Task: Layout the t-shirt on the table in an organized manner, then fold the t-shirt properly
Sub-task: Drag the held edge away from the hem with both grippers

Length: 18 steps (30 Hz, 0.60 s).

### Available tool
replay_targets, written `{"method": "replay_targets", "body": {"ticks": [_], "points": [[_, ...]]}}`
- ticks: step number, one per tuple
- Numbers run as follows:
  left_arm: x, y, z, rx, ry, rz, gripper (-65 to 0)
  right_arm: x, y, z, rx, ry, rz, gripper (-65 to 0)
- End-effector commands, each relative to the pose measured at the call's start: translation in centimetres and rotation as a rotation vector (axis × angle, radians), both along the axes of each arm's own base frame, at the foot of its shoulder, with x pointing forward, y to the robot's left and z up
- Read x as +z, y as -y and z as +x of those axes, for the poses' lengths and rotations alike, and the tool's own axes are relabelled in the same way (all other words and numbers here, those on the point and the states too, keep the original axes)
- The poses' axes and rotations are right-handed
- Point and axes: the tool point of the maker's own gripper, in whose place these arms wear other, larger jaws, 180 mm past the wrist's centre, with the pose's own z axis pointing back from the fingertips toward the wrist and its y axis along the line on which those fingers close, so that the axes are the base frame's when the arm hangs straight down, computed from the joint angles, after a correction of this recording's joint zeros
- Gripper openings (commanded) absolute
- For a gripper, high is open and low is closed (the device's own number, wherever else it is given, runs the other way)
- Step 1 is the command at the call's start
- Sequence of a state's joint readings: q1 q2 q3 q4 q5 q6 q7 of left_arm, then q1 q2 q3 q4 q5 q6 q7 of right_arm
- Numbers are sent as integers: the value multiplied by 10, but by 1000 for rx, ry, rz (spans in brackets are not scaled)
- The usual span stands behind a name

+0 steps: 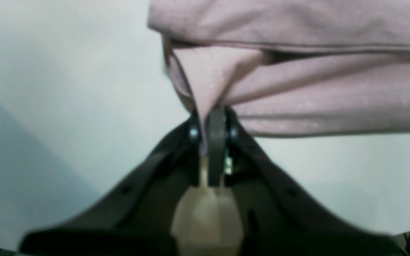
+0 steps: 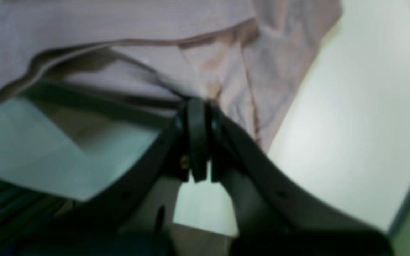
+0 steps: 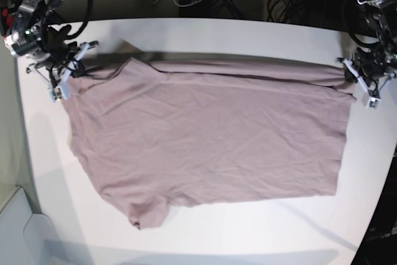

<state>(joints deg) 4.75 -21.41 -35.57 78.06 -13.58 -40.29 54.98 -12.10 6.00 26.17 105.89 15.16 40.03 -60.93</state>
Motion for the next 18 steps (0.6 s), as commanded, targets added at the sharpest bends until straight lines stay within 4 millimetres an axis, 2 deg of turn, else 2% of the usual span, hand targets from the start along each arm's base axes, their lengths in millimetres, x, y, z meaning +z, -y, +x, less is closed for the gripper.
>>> {"method": "replay_targets", "body": {"ticks": [1, 5, 8, 14, 18], "points": [[23, -11, 15, -3, 67, 40, -649, 18, 4, 13, 8, 68, -21, -650], [39, -9, 25, -22, 113, 64, -649, 36, -7, 34, 44, 134, -29, -650], [53, -7, 43, -26, 163, 67, -649, 44, -12, 46, 62, 164, -28, -650], [69, -10, 63, -13, 176, 74, -649, 65, -22, 75, 115, 235, -39, -650], [74, -11, 67, -12, 175, 82, -649, 71, -22, 81, 145, 232, -68, -650]]}}
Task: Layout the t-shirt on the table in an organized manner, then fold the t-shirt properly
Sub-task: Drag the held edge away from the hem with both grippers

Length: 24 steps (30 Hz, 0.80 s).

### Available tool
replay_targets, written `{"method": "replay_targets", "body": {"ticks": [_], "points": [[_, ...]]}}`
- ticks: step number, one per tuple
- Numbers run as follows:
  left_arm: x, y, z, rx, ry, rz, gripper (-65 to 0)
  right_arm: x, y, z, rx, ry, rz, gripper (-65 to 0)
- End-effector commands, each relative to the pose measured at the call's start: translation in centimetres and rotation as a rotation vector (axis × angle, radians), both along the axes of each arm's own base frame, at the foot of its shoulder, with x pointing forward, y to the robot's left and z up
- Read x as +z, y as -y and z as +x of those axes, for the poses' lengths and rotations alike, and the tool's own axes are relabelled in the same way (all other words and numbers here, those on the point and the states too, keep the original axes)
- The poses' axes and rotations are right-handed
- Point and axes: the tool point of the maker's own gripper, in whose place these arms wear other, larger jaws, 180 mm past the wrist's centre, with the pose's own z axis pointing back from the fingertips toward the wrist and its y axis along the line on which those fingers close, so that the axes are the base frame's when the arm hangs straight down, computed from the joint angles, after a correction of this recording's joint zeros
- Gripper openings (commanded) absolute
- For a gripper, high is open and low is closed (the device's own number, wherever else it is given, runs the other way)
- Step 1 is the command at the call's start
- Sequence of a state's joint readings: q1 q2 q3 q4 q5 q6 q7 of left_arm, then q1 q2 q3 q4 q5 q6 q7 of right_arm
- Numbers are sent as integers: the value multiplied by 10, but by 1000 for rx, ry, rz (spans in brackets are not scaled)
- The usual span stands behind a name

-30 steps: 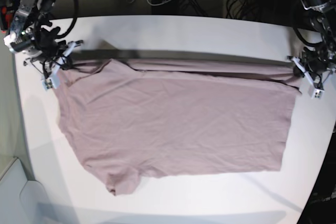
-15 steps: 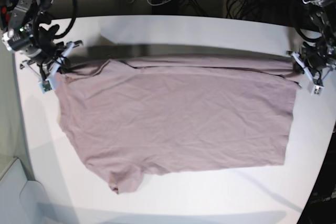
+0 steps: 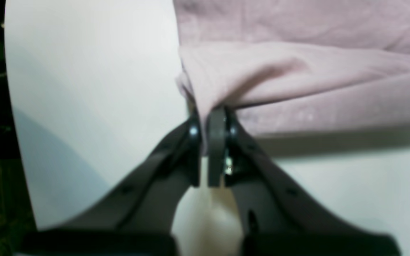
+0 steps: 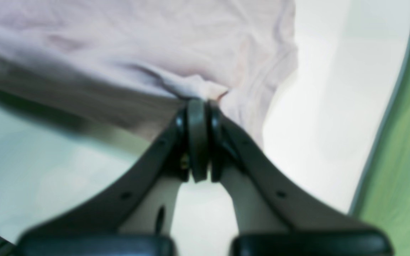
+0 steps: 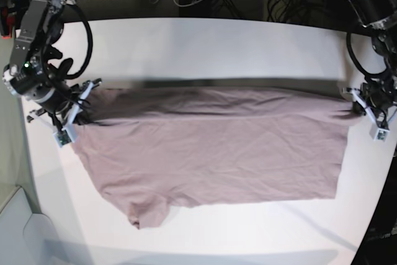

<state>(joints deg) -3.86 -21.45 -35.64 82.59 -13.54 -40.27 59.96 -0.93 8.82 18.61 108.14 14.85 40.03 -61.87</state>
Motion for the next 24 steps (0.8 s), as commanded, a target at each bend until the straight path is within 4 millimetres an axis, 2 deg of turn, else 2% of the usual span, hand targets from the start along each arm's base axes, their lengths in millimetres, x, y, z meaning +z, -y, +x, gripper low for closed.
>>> {"method": "replay_targets", "body": {"ticks": [1, 6, 11, 15, 19, 21, 24], "points": [[18, -10, 9, 6, 46, 27, -649, 11, 7, 4, -3, 28, -22, -650], [13, -11, 3, 9, 30, 27, -649, -1, 10, -10, -5, -21, -33, -650], [7, -27, -18, 71, 13, 24, -649, -20, 9, -33, -4, -89, -31, -650], [-2, -30, -32, 78, -21, 26, -649, -36, 6, -53, 1, -146, -25, -650], [-5, -41, -45, 117, -34, 31, -649, -47, 4, -69, 3, -191, -19, -650], [-8, -41, -50, 120, -48, 32, -649, -49, 2, -72, -5, -201, -12, -650], [-15, -41, -60, 119, -73, 30, -649, -59, 1, -87, -4, -241, -10, -650]]}}
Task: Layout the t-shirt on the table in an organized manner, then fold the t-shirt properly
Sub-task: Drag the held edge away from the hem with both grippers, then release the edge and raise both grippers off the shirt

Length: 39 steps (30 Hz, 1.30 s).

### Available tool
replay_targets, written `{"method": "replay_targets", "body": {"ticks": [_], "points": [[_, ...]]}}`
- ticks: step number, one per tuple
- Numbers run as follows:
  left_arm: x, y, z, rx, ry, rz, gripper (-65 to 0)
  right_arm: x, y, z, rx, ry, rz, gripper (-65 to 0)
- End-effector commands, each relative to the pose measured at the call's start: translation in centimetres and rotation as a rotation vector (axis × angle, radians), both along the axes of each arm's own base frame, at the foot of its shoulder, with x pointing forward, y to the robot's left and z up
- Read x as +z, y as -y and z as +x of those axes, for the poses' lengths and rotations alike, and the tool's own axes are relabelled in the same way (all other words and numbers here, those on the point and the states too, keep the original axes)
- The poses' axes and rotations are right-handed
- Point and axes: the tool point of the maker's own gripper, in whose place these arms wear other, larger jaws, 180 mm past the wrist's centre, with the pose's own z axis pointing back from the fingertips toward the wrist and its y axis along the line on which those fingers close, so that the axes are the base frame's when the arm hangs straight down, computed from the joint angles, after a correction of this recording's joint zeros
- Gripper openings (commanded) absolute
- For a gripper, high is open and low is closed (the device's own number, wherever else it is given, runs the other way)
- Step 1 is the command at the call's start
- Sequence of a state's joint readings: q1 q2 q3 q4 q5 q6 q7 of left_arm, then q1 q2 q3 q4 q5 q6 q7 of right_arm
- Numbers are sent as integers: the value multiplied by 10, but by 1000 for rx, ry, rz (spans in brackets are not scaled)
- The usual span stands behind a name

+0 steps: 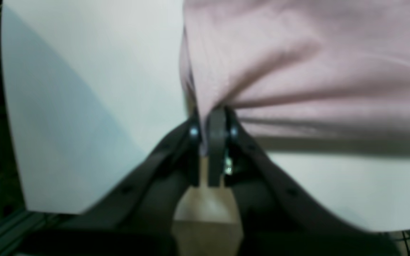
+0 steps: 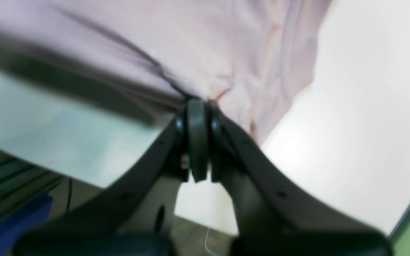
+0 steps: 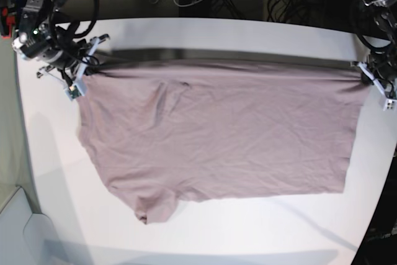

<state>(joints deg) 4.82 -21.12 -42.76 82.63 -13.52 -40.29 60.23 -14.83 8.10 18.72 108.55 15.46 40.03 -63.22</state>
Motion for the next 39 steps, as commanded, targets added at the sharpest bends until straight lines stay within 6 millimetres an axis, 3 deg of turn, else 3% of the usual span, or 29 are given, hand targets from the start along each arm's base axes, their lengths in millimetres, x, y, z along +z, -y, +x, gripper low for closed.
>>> {"method": "replay_targets", "body": {"ticks": [1, 12, 26, 29, 34, 39], "points": [[13, -10, 4, 2, 29, 33, -649, 3, 4, -3, 3, 4, -18, -650], [2, -8, -9, -1, -14, 26, -649, -18, -4, -42, -3, -93, 9, -650], [-19, 2, -34, 8, -74, -3, -648, -19, -2, -44, -5, -103, -2, -650], [-19, 0, -37, 8, -81, 3, -592, -19, -3, -44, -3, -103, -1, -576], [-24, -1, -48, 8, -107, 5, -385, -19, -1, -45, -8, -104, -3, -426], [-28, 0, -60, 4, -133, 9, -389, -20, 1, -48, -8, -112, -8, -387]]}}
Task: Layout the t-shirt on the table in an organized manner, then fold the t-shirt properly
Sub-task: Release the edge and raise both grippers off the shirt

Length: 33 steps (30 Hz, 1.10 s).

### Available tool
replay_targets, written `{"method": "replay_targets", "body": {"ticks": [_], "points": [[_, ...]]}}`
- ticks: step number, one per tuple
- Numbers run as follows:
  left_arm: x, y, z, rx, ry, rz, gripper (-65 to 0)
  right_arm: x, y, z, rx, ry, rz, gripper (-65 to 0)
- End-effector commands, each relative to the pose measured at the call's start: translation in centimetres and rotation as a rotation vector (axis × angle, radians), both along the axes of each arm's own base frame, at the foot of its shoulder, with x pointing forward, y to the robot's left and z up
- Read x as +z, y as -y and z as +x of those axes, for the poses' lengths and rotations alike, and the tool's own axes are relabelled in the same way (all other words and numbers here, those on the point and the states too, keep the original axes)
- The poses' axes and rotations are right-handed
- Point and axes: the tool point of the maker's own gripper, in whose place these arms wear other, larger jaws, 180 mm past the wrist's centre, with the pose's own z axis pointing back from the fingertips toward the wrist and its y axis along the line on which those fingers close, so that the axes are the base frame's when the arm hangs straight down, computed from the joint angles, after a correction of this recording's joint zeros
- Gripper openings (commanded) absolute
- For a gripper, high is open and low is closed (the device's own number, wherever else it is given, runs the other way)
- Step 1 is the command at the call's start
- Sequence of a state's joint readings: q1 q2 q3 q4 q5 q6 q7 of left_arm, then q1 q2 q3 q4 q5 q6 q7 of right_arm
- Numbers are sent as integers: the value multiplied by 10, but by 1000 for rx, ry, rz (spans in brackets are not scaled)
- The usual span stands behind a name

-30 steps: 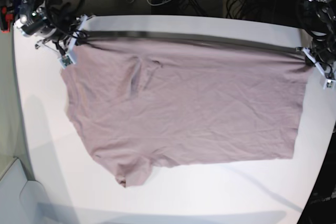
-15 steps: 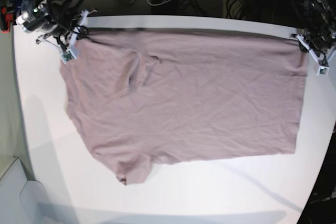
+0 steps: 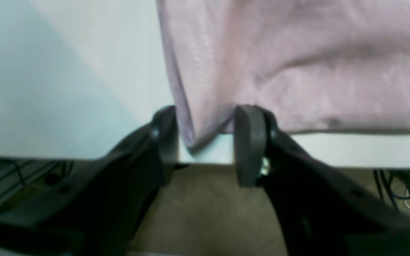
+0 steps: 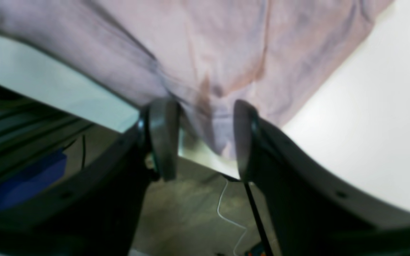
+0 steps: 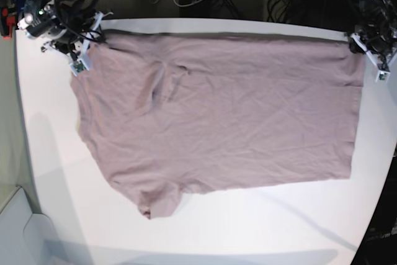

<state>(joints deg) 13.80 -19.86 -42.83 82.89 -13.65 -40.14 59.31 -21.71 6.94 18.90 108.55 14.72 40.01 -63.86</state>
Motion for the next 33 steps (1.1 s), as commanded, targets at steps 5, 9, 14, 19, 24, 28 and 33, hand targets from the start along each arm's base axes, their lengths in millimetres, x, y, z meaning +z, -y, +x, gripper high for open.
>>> {"method": "replay_targets", "body": {"ticks": [5, 9, 14, 19, 24, 28, 33], "points": [[6, -9, -3, -3, -9, 32, -388, 6, 12, -1, 15, 10, -32, -385], [8, -17, -8, -3, -50, 51, -388, 5, 18, -7, 25, -1, -49, -385], [14, -20, -5, -7, -60, 65, -371, 11, 36, -4, -17, 16, -77, -385], [23, -18, 2, -22, -30, 82, -279, 33, 76, 19, -140, 102, -129, -385], [25, -11, 6, -27, -10, 79, -276, 49, 84, 43, -165, 175, -135, -384], [36, -24, 8, 37, 31, 85, -273, 63, 81, 69, -172, 245, -120, -384], [44, -39, 4, 127, 76, 83, -156, 83, 61, 108, -135, 339, -82, -384]]}}
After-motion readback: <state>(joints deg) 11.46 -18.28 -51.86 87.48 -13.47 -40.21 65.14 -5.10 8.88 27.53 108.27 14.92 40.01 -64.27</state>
